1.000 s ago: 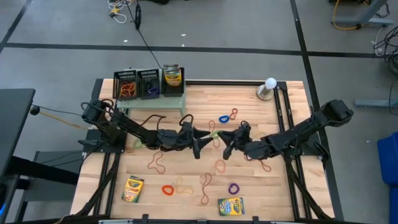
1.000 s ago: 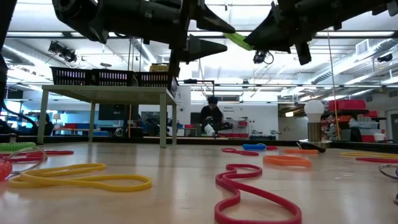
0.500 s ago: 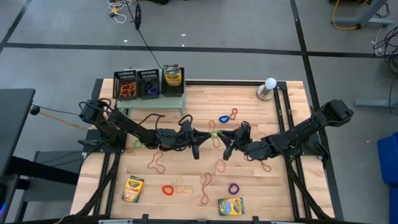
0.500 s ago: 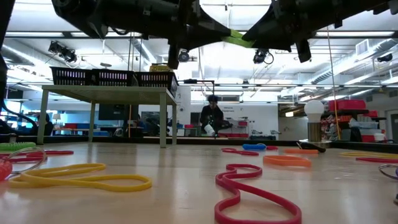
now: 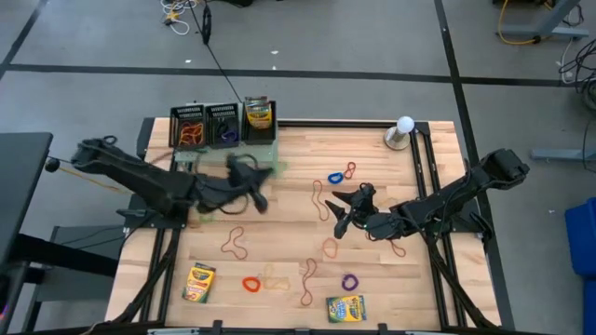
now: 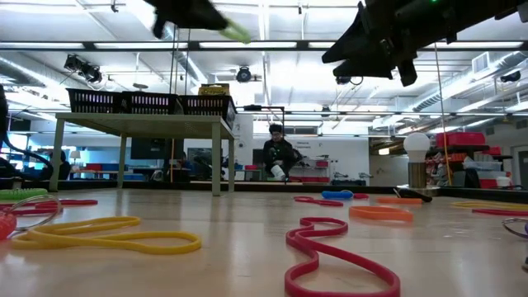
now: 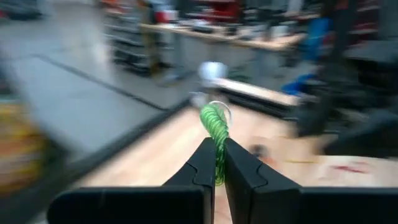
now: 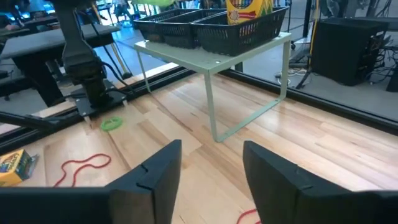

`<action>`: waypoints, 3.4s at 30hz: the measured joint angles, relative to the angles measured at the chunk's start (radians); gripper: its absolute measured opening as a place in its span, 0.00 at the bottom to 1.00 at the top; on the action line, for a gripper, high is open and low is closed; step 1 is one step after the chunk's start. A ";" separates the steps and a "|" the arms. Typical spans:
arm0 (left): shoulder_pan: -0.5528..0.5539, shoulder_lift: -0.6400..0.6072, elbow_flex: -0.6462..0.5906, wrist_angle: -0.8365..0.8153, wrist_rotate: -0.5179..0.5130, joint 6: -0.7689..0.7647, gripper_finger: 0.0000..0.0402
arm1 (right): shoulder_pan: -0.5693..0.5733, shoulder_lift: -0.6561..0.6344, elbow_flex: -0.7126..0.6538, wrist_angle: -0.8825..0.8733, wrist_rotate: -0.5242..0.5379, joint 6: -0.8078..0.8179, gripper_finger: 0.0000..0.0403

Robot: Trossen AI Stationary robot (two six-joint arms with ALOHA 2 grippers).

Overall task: Pick & Place Office Desk Supplies
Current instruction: Put the green spring keychain into the middle black bin on the shelf, then put the red rubber band into the left black bin on the shelf

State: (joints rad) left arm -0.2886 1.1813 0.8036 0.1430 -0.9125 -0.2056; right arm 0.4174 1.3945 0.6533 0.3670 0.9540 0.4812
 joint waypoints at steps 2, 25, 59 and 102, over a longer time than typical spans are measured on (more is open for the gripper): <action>0.001 -0.079 0.000 -0.093 -0.094 0.011 0.04 | 0.000 0.000 0.000 -0.004 0.000 0.000 0.41; 0.949 -0.312 -0.002 -0.608 0.492 0.066 0.07 | -0.001 0.000 0.000 -0.008 -0.010 0.000 0.10; 0.111 -0.160 -0.003 -0.588 0.302 0.022 0.02 | -0.018 0.000 -0.024 -0.106 -0.007 0.038 0.10; -0.380 0.386 -0.052 -0.722 0.699 -0.449 0.31 | -0.018 0.000 -0.040 -0.104 -0.046 0.000 0.10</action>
State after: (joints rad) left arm -0.6685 1.5668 0.7520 -0.5793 -0.2134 -0.6551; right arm 0.3996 1.3941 0.6128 0.2626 0.9085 0.4812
